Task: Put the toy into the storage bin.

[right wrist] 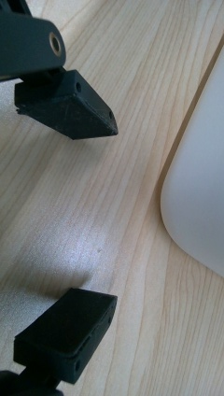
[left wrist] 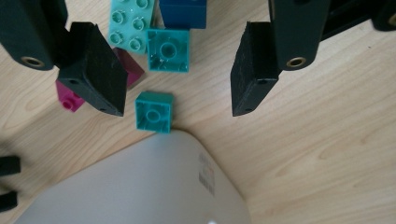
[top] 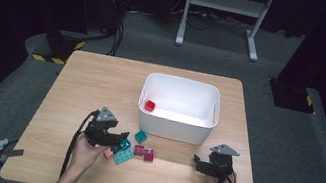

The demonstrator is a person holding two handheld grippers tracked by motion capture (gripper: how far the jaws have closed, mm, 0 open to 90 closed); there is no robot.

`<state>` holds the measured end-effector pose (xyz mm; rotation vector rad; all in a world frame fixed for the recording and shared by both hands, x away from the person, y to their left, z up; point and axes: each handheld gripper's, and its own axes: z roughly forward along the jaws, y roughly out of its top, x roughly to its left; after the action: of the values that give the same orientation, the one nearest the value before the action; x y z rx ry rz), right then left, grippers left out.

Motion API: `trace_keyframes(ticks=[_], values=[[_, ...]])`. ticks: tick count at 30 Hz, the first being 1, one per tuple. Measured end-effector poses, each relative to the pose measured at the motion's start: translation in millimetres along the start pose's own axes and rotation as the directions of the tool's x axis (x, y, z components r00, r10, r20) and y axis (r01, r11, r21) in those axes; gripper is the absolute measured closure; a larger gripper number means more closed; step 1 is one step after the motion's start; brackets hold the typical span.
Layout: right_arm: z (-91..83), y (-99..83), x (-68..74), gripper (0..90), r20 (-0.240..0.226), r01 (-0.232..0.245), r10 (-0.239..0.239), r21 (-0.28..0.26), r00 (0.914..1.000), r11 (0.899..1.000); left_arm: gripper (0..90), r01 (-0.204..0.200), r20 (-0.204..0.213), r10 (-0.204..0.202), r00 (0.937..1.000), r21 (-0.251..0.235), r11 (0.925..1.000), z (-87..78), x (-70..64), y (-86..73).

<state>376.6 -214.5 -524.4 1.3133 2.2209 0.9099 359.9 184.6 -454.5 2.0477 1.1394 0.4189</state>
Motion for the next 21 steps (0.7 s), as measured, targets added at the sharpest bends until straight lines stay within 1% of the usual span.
trace_keyframes(ticks=[8,11,12,14,19,21], values=[[0.0,0.0,0.1,16.1,0.0,-0.001,0.001,0.0,1.0,1.0,36.6,0.006,0.013,-0.006,0.9999,0.033,0.9994,14.2,-4.5,-12.0],[0.0,0.0,0.0,16.1,0.0,0.0,0.0,0.0,1.0,1.0,36.5,0.004,-0.004,-0.004,1.0,0.048,0.9988,19.6,-6.3,-14.8],[0.0,0.0,0.0,16.1,0.0,0.0,0.0,0.0,1.0,1.0,36.3,0.01,-0.004,-0.01,0.9999,0.05,0.9987,21.4,-6.6,-15.7],[0.0,0.0,0.0,16.1,0.0,0.0,0.0,0.0,1.0,1.0,37.0,0.018,0.012,-0.019,0.9998,0.06,0.998,24.3,-6.3,-16.9],[0.0,0.0,0.0,16.2,0.0,0.0,0.0,0.0,1.0,1.0,38.1,0.015,0.011,-0.016,0.9998,0.082,0.9965,30.7,-7.8,-20.0],[0.0,0.0,0.0,16.1,0.0,0.0,0.0,0.0,1.0,1.0,38.2,0.007,0.001,-0.007,1.0,0.096,0.9953,33.1,-8.4,-21.0]])
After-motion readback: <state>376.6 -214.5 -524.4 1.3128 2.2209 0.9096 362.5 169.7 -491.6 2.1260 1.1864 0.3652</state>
